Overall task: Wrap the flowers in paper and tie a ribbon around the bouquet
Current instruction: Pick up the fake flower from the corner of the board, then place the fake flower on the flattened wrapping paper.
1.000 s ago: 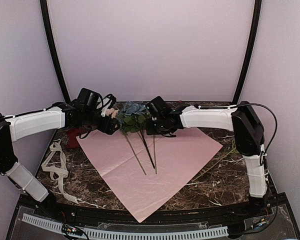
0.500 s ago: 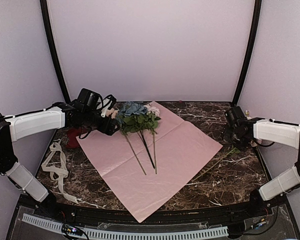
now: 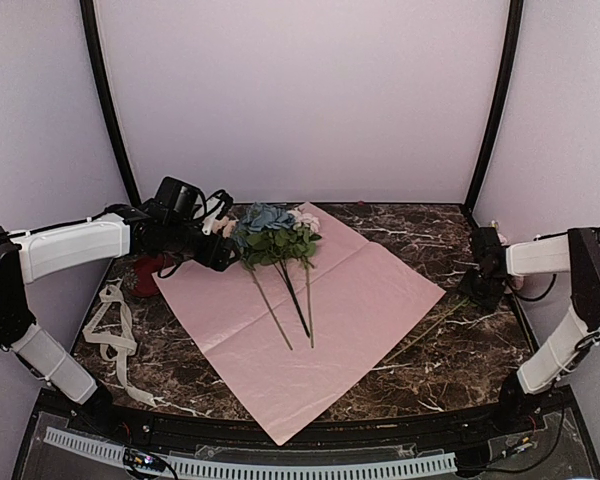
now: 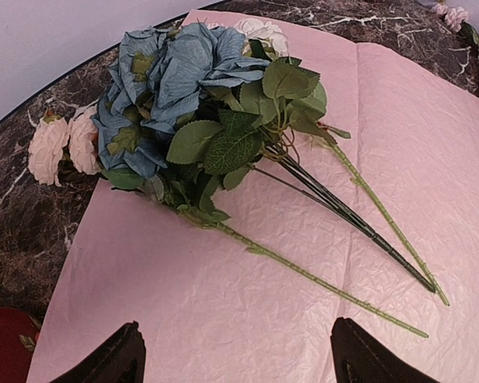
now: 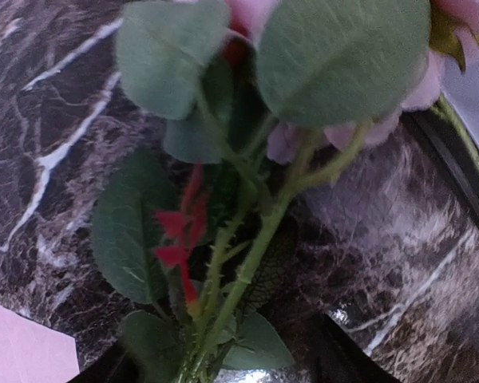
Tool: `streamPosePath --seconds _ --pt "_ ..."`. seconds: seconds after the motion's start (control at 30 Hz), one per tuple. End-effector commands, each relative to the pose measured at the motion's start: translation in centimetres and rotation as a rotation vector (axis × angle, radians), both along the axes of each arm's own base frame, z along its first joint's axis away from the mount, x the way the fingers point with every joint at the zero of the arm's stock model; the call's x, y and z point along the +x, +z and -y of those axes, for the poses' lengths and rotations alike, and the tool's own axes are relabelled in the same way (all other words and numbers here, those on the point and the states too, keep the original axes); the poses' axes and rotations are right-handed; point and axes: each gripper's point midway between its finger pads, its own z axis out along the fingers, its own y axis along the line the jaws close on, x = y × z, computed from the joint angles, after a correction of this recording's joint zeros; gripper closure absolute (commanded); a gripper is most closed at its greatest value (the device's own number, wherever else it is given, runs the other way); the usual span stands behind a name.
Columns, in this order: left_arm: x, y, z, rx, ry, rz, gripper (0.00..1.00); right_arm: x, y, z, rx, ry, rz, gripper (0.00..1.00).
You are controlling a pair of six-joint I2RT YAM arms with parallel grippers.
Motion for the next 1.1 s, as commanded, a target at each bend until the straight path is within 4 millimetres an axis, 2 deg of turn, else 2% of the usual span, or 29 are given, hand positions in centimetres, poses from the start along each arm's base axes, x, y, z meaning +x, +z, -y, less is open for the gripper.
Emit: streamPosePath --seconds 0.0,0.13,0.27,0.3,0.43,0.5,0.53,0.6,0.63,0.7,0.77,0.83,0.9,0.93,0.97,1.0,1.07 --pt "0.4 1.7 -0.1 -0.010 0.001 0.036 0.17 1.3 -0.3 -0.5 0.065 0.050 0.023 0.47" --pt "0.4 1.7 -0.1 -0.011 -0.001 0.035 0.17 0.9 0.4 0.5 0.056 0.053 0.028 0.72" --pt "0.4 1.9 -0.1 -0.018 -0.002 0.041 0.17 1.1 3.7 2.0 -0.040 0.077 0.056 0.97" --pt "0.4 1.8 0.0 -0.019 -0.003 0.041 0.17 1.2 4.9 2.2 -0.068 0.091 0.065 1.00" --pt "0.3 1.8 0.2 -0.030 -0.009 0.030 0.17 2.1 10.7 3.5 -0.205 0.125 0.113 1.00" --pt "0.3 1.7 0.3 -0.033 -0.009 0.031 0.17 2.7 13.8 3.0 -0.250 0.167 0.156 1.00" --pt "0.3 1.6 0.2 -0.032 -0.008 0.028 0.17 3.4 15.4 2.0 -0.255 0.207 0.198 1.00" --pt "0.3 1.7 0.3 -0.036 -0.008 0.025 0.17 4.6 18.4 -1.3 -0.230 0.314 0.305 1.00" --pt "0.3 1.6 0.3 -0.040 -0.008 0.025 0.17 5.2 19.7 -3.6 -0.195 0.378 0.367 1.00" --pt "0.3 1.4 0.4 -0.047 -0.008 0.025 0.17 6.3 22.1 -9.6 -0.080 0.531 0.504 1.00" --pt "0.3 1.2 0.7 -0.060 -0.007 0.016 0.17 6.7 23.8 -16.8 0.084 0.700 0.633 1.00" --pt "0.2 1.4 1.2 -0.098 -0.021 0.014 0.17 7.0 24.9 -22.8 0.248 0.800 0.723 1.00" --pt "-0.1 1.7 1.8 -0.143 -0.042 0.030 0.16 7.7 25.0 -28.3 0.353 0.893 0.753 1.00" --pt "-0.2 1.8 1.9 -0.159 -0.047 0.035 0.16 8.2 26.1 -30.9 0.373 0.934 0.780 1.00" --pt "-0.2 2.0 2.1 -0.169 -0.054 0.037 0.16 9.1 25.3 -33.1 0.379 0.956 0.760 1.00" --pt "-0.3 1.9 2.2 -0.170 -0.059 0.034 0.16 10.2 23.2 -35.1 0.384 0.968 0.709 1.00" --pt "-0.2 1.8 2.0 -0.158 -0.052 0.036 0.16 11.8 21.5 -38.3 0.410 0.989 0.668 1.00"
